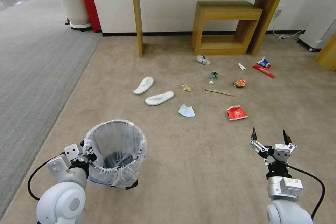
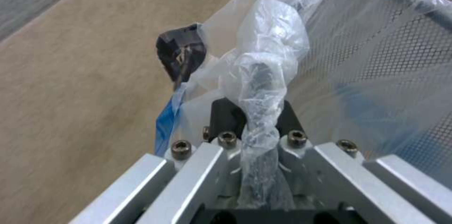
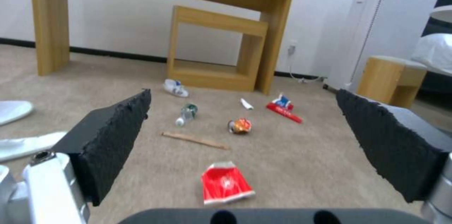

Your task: Pick up the trash bin and place the garbage on the floor into it.

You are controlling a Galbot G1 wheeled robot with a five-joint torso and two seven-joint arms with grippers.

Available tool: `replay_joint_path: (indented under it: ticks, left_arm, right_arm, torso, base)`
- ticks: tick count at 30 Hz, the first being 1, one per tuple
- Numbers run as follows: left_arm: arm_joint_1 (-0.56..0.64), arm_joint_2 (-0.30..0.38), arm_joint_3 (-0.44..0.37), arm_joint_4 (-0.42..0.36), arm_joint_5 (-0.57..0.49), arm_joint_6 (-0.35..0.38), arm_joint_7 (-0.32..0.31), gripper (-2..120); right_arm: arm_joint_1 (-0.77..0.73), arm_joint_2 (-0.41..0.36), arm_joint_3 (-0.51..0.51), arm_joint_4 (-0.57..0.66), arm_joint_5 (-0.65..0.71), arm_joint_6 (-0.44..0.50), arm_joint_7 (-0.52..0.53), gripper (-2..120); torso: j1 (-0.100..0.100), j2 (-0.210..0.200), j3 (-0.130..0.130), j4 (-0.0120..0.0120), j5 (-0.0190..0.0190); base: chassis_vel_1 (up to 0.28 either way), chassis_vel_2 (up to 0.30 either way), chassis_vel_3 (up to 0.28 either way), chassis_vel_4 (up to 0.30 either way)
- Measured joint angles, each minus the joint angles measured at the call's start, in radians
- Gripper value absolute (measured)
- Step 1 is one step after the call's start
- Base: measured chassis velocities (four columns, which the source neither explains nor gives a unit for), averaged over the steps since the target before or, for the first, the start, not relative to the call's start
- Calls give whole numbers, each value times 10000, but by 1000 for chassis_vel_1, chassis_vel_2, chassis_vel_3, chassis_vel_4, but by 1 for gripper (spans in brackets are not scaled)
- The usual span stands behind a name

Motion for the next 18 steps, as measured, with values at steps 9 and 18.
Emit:
replay_joint_path:
  ticks: [9,18]
  left_arm:
    - [71,-39,0,-78,35,-26,40,3]
    - [79,-43,-17,-99,76,-47,58,3]
  right_arm:
    - [-58,-1,-25,58,18,50,37,100]
    - [-34,16,-99,34,29,137,55,100]
  torso:
    - [1,0,0,0,2]
    - [3,-1,2,0,0]
  base:
    - [-265,265,266,-264]
    - [-261,263,272,-254]
